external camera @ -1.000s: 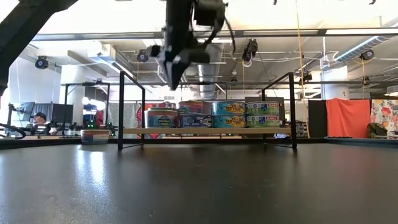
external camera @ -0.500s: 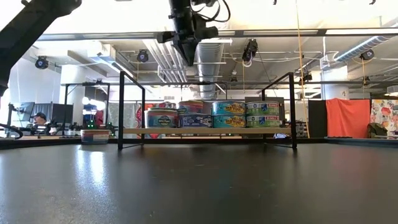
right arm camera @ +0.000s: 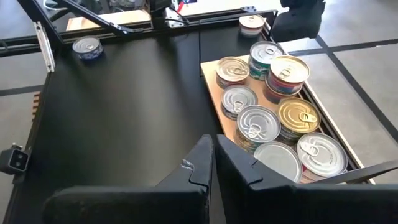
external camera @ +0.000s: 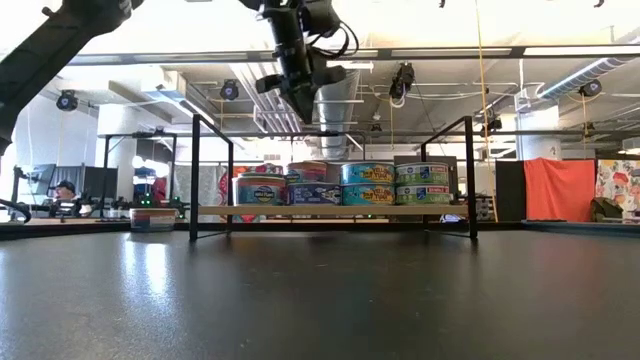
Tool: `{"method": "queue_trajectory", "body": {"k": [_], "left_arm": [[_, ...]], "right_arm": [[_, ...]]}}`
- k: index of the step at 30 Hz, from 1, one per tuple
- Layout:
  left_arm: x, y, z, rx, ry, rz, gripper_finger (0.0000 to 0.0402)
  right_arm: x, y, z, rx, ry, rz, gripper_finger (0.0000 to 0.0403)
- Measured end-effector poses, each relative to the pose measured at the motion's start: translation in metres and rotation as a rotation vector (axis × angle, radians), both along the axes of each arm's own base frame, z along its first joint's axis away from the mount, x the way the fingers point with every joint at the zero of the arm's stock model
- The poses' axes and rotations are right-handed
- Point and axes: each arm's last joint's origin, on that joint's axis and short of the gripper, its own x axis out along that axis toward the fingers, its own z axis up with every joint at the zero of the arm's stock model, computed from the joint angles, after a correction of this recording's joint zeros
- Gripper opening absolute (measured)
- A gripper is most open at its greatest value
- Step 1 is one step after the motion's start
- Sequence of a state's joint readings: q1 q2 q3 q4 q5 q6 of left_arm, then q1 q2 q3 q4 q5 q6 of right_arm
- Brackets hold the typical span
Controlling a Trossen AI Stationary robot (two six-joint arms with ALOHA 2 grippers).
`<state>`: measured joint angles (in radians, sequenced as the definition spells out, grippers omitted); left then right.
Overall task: Stack canned seafood by type on shelf
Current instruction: Stack the blue-pink tuna can on top of the other blue-pink tuna can on the shelf
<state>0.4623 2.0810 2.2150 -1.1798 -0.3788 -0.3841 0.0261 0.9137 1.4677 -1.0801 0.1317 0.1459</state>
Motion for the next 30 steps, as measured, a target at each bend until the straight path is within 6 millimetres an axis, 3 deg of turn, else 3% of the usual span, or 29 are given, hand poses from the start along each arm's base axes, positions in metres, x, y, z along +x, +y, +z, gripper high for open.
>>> {"method": "queue_trajectory", "body": {"k": [14,30], "left_arm": [[-0.011,0.017,-0.007,-0.042,0.056,-0.031,0.0000],[0.004,0.001,-0.005,-0.003,0.044,-0.169,0.0000]], "right_arm": [[-0.002,0.000,0.002,0.018,-0.027,-0.024,0.0013],[-0.001,-0.001,0.003,-0.003,-0.033,-0.040,0.0013]]}}
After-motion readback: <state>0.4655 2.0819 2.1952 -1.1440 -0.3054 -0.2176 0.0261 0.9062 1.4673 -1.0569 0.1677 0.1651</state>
